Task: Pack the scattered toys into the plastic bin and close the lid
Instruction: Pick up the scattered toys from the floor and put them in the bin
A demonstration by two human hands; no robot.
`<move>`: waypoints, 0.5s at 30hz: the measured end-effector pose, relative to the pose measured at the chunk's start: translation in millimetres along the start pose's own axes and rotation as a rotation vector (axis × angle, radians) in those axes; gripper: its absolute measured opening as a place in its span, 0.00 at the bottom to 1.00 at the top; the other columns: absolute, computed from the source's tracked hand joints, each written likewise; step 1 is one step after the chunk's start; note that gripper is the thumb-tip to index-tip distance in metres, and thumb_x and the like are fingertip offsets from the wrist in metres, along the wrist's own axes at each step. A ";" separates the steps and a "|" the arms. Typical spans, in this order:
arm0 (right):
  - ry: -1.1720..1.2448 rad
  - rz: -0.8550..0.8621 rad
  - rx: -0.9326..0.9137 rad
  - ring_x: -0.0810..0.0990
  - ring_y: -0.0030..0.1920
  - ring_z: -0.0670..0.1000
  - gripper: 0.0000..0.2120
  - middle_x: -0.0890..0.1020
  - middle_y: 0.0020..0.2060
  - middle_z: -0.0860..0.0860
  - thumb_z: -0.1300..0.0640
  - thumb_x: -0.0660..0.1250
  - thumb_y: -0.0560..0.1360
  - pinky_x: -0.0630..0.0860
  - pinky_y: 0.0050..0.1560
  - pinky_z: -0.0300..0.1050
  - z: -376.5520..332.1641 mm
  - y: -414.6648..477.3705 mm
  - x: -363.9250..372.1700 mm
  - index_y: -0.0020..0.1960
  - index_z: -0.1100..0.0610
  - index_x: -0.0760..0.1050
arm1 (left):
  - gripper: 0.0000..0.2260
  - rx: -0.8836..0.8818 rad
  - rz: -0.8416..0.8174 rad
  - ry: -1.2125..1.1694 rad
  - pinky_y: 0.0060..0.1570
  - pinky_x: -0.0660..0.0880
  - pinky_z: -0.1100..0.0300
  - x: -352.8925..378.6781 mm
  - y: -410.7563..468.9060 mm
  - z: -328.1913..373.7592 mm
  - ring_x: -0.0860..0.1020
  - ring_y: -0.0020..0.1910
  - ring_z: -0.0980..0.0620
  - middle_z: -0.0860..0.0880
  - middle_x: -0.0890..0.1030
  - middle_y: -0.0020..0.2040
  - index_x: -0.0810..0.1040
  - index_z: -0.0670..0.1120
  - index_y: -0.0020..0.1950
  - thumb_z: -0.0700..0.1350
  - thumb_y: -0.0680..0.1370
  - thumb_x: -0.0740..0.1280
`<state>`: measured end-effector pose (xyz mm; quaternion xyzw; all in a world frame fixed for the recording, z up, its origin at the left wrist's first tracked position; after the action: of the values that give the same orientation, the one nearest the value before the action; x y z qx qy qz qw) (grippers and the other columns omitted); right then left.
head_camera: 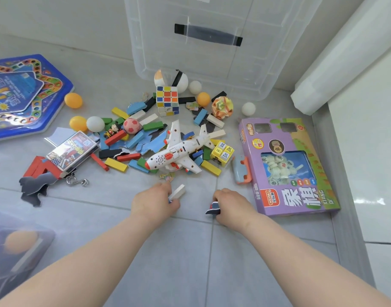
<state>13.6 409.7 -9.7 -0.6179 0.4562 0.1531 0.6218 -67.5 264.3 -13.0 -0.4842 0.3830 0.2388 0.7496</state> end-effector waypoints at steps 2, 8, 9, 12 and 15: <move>0.043 0.021 0.036 0.73 0.60 0.56 0.15 0.74 0.60 0.56 0.59 0.64 0.73 0.70 0.55 0.45 3.1 1.0 2.6 0.60 0.59 0.70 | 0.06 -0.025 0.009 -0.066 0.42 0.66 0.61 -6.1 -4.4 -6.2 0.75 0.52 0.46 0.47 0.77 0.54 0.66 0.49 0.46 0.50 0.77 0.59; 0.168 0.147 0.143 0.74 0.58 0.57 0.14 0.77 0.57 0.56 0.55 0.64 0.75 0.69 0.51 0.44 2.7 -0.5 6.1 0.57 0.59 0.74 | 0.05 -0.035 0.130 -0.268 0.34 0.64 0.60 -36.7 -11.2 -19.4 0.71 0.42 0.48 0.49 0.73 0.43 0.69 0.50 0.44 0.50 0.75 0.62; 0.218 0.164 0.160 0.75 0.58 0.57 0.13 0.77 0.57 0.56 0.55 0.64 0.75 0.69 0.48 0.43 2.3 -0.5 5.0 0.57 0.59 0.75 | 0.05 -0.030 0.143 -0.287 0.31 0.63 0.61 -40.6 -12.8 -21.2 0.71 0.42 0.47 0.49 0.73 0.42 0.70 0.50 0.44 0.50 0.75 0.63; 0.298 0.240 0.141 0.73 0.58 0.56 0.12 0.78 0.56 0.56 0.55 0.65 0.74 0.67 0.49 0.41 1.7 2.7 -7.4 0.55 0.59 0.77 | 0.05 -0.037 0.166 -0.346 0.29 0.62 0.63 -48.9 -17.9 -27.1 0.70 0.39 0.47 0.52 0.71 0.35 0.71 0.49 0.44 0.49 0.75 0.63; 0.244 0.492 0.099 0.66 0.63 0.56 0.12 0.75 0.59 0.54 0.55 0.67 0.73 0.61 0.59 0.41 2.0 12.9 -38.3 0.54 0.57 0.80 | 0.06 -0.011 0.190 -0.379 0.29 0.63 0.63 -57.6 -21.7 -29.5 0.69 0.37 0.48 0.54 0.69 0.32 0.70 0.50 0.41 0.49 0.75 0.64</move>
<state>-15.9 428.2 10.8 -0.4714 0.6708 0.2015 0.5359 -95.9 229.2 38.1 -0.3964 0.2777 0.3974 0.7796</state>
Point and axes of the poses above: each hand's wrist, its own y-axis towards the middle knuckle, its own x-axis out of the palm, z = x × y, the point moved 1 cm from there along y, towards the middle knuckle
